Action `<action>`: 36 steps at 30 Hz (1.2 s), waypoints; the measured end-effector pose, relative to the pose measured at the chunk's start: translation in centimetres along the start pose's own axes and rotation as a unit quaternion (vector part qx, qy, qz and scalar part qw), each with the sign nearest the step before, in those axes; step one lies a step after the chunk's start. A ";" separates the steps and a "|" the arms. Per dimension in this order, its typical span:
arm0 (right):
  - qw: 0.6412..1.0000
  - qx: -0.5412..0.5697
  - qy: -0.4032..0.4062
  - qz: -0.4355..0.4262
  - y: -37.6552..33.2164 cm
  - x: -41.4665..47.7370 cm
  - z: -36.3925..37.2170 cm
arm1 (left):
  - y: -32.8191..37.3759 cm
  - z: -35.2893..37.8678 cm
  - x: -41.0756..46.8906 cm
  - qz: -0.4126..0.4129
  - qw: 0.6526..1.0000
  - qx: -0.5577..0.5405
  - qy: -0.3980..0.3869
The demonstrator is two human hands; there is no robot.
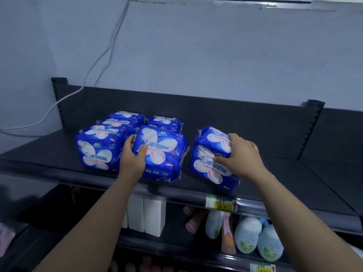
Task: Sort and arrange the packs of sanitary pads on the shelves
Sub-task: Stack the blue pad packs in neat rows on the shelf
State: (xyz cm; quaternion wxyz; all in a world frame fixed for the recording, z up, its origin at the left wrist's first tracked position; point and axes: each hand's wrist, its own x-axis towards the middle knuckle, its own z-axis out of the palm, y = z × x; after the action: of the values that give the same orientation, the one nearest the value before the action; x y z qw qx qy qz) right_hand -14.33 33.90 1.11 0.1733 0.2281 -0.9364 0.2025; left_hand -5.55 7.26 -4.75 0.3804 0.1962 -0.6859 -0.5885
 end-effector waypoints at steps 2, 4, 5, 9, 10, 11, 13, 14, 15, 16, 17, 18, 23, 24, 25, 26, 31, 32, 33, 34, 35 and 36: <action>1.000 0.003 0.005 0.011 -0.4 1.4 0.3 | -0.1 0.5 2.0 0.009 1.000 -0.013 -0.007; 1.000 0.005 0.009 0.024 -0.9 2.7 0.6 | -0.6 1.0 4.1 0.022 0.999 -0.021 -0.011; 1.000 0.006 0.010 0.029 -1.1 3.1 0.7 | -1.0 1.2 4.8 0.030 0.999 -0.021 -0.016; 0.999 0.007 0.010 0.048 -1.6 4.6 1.9 | -3.8 1.9 7.1 0.043 0.996 0.021 -0.080; 0.999 0.004 0.009 0.050 -1.7 4.9 2.2 | -4.3 1.9 7.6 0.036 0.994 0.032 -0.100; 0.999 0.002 0.008 0.053 -1.7 5.1 2.5 | -4.8 1.9 8.1 0.022 0.992 0.035 -0.115; 0.998 -0.001 0.005 0.058 -1.7 5.4 2.9 | -5.2 1.7 8.9 -0.004 0.990 0.024 -0.140; 0.998 -0.001 0.003 0.061 -1.7 5.6 3.2 | -5.4 1.5 9.2 -0.008 0.988 0.016 -0.154; 0.998 0.002 0.002 0.065 -1.7 5.6 3.3 | -5.4 1.4 9.4 -0.011 0.986 0.012 -0.167; 0.998 0.008 0.002 0.068 -1.7 5.7 3.5 | -5.4 1.2 9.5 -0.010 0.984 0.015 -0.177; 0.997 0.015 0.002 0.072 -1.7 5.7 3.7 | -5.5 1.1 9.6 -0.009 0.983 0.025 -0.184; 0.997 0.021 0.002 0.074 -1.7 5.8 3.8 | -5.5 1.0 9.7 -0.005 0.981 0.041 -0.187; 0.996 0.028 -0.005 0.088 -1.7 5.9 4.3 | -6.9 1.1 10.7 0.020 0.976 0.071 -0.203; 0.995 0.029 -0.004 0.092 -1.6 5.9 4.4 | -7.0 1.4 10.7 0.022 0.977 0.080 -0.198; 0.995 0.030 -0.005 0.095 -1.6 5.8 4.4 | -7.0 1.7 10.7 0.026 0.978 0.090 -0.188; 0.995 0.031 -0.006 0.098 -1.5 5.8 4.4 | -6.9 2.1 10.8 0.029 0.978 0.103 -0.178; 0.994 0.031 -0.020 0.106 -1.4 5.8 4.3 | -6.9 2.8 12.4 0.022 0.972 0.156 -0.174; 0.993 0.036 -0.024 0.107 -1.4 5.7 4.3 | -7.0 2.7 12.5 0.017 0.971 0.162 -0.174; 0.993 0.041 -0.029 0.107 -1.5 5.7 4.3 | -7.0 2.6 12.4 0.012 0.971 0.164 -0.173; 0.993 0.045 -0.036 0.104 -1.5 5.6 4.3 | -7.0 2.6 12.2 0.007 0.971 0.166 -0.172; 0.993 0.047 -0.043 0.100 -1.5 5.5 4.3 | -6.9 2.5 12.0 0.005 0.971 0.167 -0.171; 0.993 0.049 -0.049 0.097 -1.5 5.4 4.2 | -6.8 2.5 11.8 0.005 0.971 0.168 -0.170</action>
State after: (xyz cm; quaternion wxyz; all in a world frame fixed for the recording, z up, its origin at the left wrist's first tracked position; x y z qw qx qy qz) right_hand -19.05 28.79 0.23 0.0949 0.1546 -0.9504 0.2528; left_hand -16.13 -1.11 -7.91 0.2229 0.1505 -0.8305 -0.4878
